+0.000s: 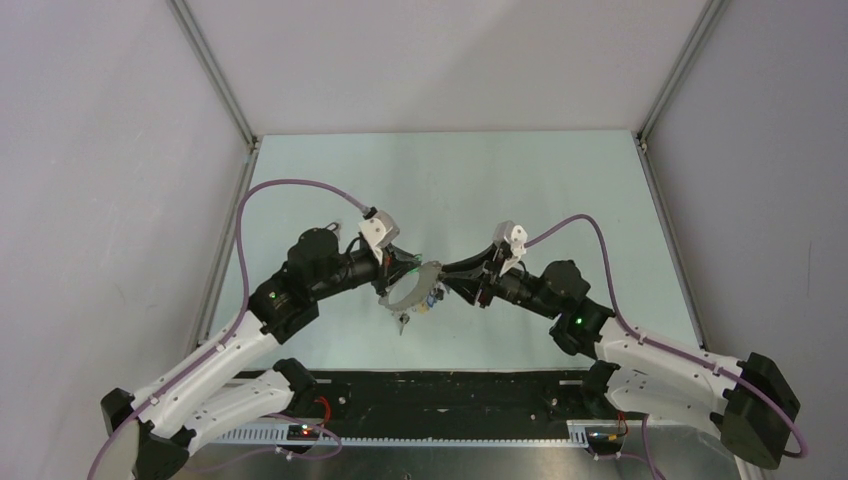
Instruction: Remove the keys from the keyring
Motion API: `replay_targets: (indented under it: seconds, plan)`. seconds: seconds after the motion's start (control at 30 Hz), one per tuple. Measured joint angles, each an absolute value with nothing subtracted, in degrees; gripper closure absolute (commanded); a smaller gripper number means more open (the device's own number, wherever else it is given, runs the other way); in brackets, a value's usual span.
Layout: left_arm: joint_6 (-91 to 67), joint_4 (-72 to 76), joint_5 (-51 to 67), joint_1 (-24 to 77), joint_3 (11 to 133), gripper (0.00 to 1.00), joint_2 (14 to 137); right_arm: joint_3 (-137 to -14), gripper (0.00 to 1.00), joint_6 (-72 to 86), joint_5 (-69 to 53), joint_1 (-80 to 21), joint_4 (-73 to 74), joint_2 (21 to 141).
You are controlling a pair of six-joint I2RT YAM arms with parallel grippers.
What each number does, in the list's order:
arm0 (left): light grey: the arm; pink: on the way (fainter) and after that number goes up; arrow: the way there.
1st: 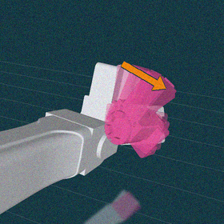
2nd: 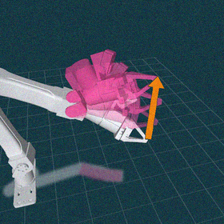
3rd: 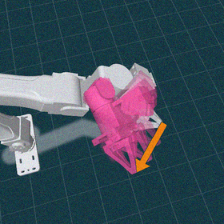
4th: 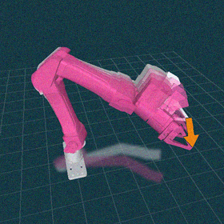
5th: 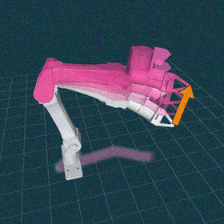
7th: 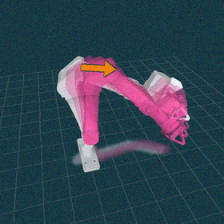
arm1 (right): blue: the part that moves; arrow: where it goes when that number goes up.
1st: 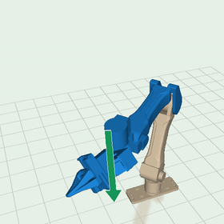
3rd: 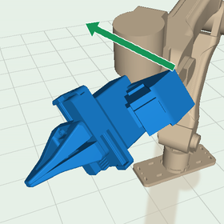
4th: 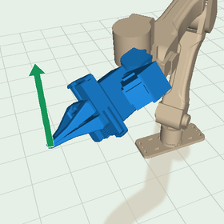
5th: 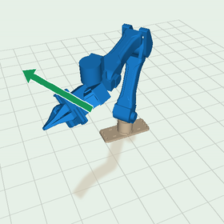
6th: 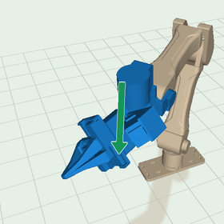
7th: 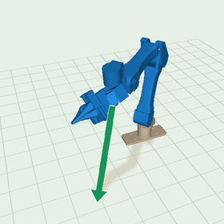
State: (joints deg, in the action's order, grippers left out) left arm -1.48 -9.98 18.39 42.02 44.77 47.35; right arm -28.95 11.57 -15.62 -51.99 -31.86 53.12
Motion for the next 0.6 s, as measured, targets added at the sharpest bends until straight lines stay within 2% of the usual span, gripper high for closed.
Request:
replay_targets:
  seconds: [0.6]
  plan:
    - [-1.5,-9.0,20.0,42.0,44.8,1.0,47.2,-31.7,0.73,5.7,-20.5,-51.5,-34.6,59.5]
